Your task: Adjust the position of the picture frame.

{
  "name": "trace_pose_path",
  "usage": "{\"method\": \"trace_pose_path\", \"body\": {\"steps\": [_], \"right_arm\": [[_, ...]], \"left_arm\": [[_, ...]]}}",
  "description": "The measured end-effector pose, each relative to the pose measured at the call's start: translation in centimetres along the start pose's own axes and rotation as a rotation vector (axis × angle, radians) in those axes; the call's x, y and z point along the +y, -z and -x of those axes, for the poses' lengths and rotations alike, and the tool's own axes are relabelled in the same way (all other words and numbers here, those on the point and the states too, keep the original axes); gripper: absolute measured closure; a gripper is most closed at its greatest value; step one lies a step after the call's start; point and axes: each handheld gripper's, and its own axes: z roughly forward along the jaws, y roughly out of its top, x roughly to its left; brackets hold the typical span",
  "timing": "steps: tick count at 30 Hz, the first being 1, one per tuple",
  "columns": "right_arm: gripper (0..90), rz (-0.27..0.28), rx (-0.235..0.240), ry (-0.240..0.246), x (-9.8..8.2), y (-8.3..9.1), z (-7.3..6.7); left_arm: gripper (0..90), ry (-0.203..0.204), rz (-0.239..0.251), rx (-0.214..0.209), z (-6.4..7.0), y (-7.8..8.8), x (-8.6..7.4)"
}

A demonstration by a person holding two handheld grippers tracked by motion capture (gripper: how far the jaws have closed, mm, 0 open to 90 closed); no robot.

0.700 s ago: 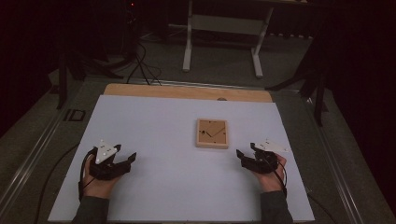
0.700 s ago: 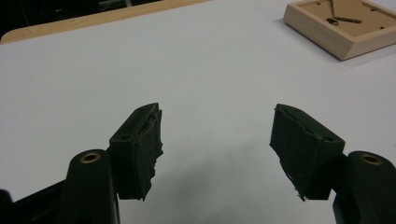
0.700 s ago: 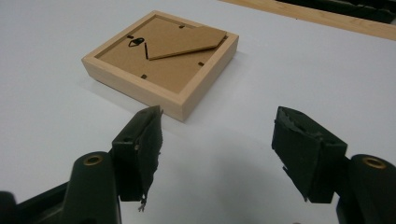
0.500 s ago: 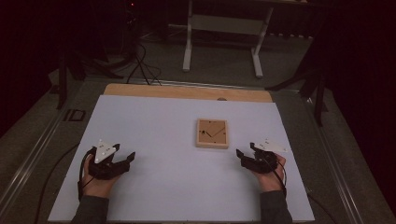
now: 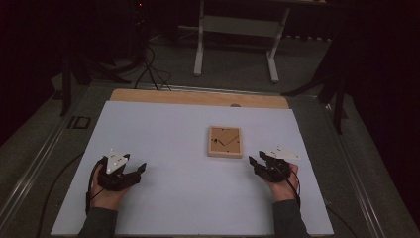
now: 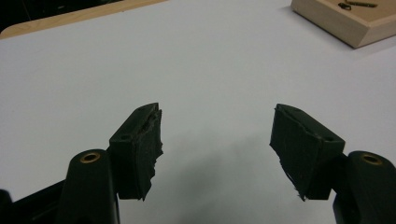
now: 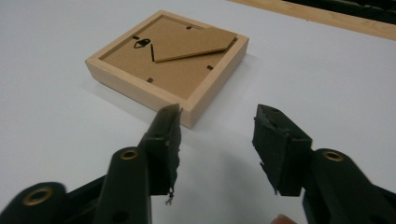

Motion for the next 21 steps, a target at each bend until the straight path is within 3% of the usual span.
{"method": "trace_pose_path", "body": {"steps": [5, 6, 7, 8, 9, 10, 11, 12, 21], "right_arm": [[58.3, -0.008, -0.009, -0.002, 0.4, -0.4, 0.0], [64.2, 0.005, -0.017, -0.014, 0.7, -0.4, 0.1], [64.2, 0.005, -0.017, -0.014, 0.7, -0.4, 0.1], [71.2, 0.009, -0.026, -0.017, 0.9, -0.5, 0.1], [71.2, 0.009, -0.026, -0.017, 0.9, -0.5, 0.1], [78.1, 0.009, -0.031, -0.018, 1.0, -0.6, 0.2], [78.1, 0.009, -0.031, -0.018, 1.0, -0.6, 0.2], [85.2, 0.0, -0.034, -0.016, 1.0, -0.9, 0.3], [89.7, -0.027, -0.019, 0.024, 1.5, -2.4, 0.1]], "left_arm": [[33.6, 0.009, 0.002, 0.005, -0.2, 0.0, 0.0], [33.6, 0.017, 0.003, 0.007, -0.3, 0.1, 0.0], [33.6, 0.017, 0.003, 0.007, -0.3, 0.1, 0.0], [33.6, 0.022, 0.004, 0.008, -0.4, 0.0, 0.0], [33.6, 0.024, 0.004, 0.008, -0.5, 0.0, -0.1], [33.6, 0.024, 0.003, 0.009, -0.5, 0.0, -0.1], [33.6, 0.024, 0.003, 0.009, -0.5, 0.0, -0.1], [33.6, 0.023, 0.004, 0.008, -0.4, 0.0, 0.0], [33.6, 0.016, 0.004, 0.006, -0.3, -0.1, 0.0]]}}
